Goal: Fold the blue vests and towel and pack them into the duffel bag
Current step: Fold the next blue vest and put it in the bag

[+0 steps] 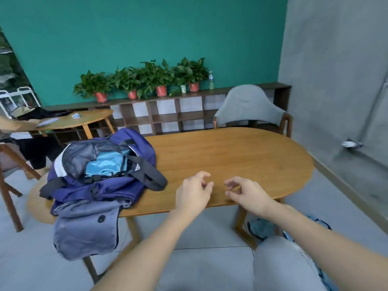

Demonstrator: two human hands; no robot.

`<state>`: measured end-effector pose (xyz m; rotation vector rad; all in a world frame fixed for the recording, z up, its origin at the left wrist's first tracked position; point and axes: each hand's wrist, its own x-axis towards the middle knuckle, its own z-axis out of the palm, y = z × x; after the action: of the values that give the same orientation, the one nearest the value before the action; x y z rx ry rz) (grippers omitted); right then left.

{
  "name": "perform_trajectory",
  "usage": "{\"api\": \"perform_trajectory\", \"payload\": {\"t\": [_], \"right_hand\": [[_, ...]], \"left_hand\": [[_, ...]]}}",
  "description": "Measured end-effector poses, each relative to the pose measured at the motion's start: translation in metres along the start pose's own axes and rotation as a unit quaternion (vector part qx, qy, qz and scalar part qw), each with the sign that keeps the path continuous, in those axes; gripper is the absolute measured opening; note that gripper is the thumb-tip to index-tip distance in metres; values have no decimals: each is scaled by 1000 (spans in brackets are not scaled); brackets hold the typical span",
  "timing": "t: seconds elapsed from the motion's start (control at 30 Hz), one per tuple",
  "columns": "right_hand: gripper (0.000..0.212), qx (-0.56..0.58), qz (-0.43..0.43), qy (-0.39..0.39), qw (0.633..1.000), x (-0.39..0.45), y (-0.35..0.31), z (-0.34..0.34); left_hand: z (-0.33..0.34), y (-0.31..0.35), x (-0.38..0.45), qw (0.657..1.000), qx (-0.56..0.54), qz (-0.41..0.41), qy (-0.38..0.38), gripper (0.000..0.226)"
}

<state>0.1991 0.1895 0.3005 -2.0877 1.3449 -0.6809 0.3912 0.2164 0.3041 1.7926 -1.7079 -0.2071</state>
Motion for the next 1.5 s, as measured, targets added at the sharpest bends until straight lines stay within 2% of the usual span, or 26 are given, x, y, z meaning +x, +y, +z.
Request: {"api": "perform_trajectory", "payload": {"t": [0.2,0.33,0.57,0.67,1.1,1.33,1.5], "right_hand": [[13,-5,92,58,994,-84,119,-51],[13,23,183,78,980,-124,192,-64],[11,64,314,77,944,-154,306,-54],[9,71,340,69,935,-153,345,-46],[29,39,429,8,902,-91,517,-3],[45,41,474,14,879,-52,582,13],[48,34,482,29,875,-32,612,23]], "left_hand": [[104,89,-36,989,-21,84,-117,30],[170,127,-47,971,-5,124,-205,34],[281,158,-40,940,41,128,-313,37],[326,158,-32,927,65,124,-348,37],[501,119,17,883,161,112,-427,42],[571,105,46,897,112,54,-425,45],[610,99,43,881,126,95,-446,43]]}}
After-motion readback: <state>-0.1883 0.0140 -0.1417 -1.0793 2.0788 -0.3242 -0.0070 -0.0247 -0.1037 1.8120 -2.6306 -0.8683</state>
